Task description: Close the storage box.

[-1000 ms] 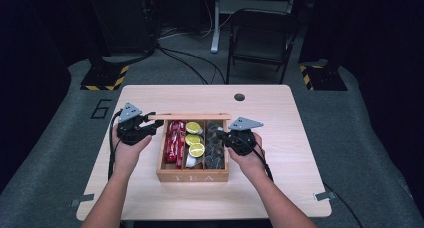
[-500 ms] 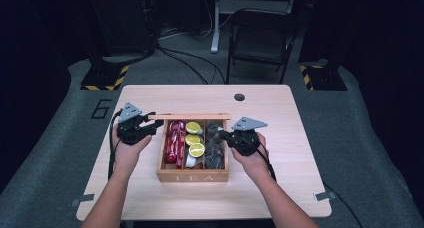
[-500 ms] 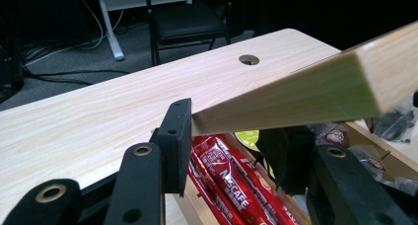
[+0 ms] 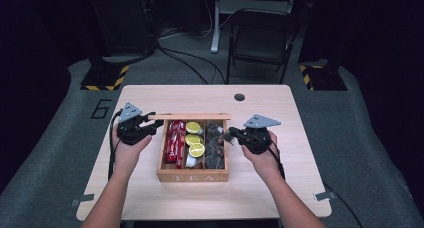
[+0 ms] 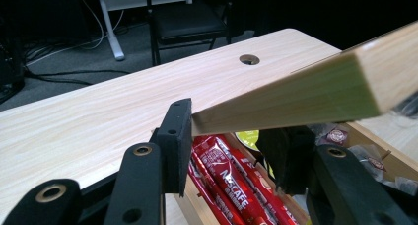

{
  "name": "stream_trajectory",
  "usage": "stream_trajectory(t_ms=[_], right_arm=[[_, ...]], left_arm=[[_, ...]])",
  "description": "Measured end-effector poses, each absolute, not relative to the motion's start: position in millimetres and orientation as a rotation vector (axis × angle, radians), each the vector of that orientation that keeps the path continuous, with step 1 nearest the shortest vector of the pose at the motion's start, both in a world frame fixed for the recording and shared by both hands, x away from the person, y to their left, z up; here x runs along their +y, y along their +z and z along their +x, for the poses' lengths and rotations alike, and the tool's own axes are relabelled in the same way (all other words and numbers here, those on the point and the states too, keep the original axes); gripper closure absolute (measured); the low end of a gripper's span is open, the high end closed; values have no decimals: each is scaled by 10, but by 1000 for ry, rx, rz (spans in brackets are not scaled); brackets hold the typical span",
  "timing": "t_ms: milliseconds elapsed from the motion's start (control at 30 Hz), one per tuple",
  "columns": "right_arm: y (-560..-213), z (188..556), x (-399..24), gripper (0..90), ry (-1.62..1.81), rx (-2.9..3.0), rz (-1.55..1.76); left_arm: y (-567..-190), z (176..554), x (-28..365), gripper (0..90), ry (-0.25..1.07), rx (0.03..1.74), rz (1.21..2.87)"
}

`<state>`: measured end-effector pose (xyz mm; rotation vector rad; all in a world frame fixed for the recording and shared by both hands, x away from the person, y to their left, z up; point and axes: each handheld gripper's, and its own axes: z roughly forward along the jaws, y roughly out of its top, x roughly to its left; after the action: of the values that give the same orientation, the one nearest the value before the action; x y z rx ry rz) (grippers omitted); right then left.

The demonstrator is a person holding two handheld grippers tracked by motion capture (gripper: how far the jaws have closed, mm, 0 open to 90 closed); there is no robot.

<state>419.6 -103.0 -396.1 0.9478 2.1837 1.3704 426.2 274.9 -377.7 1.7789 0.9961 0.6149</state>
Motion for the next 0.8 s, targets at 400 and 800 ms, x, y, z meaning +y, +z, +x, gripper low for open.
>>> stream_trajectory(t_ms=[400,800], right_arm=[[-3893,4230,-1219,900,1344,2139,974],[-3900,4277,-1416,900,1305,2104,1022]], left_arm=[[-3778,4263,2749,569,615,995,1778],[-3778,4264,2748,569,615,996,1776]])
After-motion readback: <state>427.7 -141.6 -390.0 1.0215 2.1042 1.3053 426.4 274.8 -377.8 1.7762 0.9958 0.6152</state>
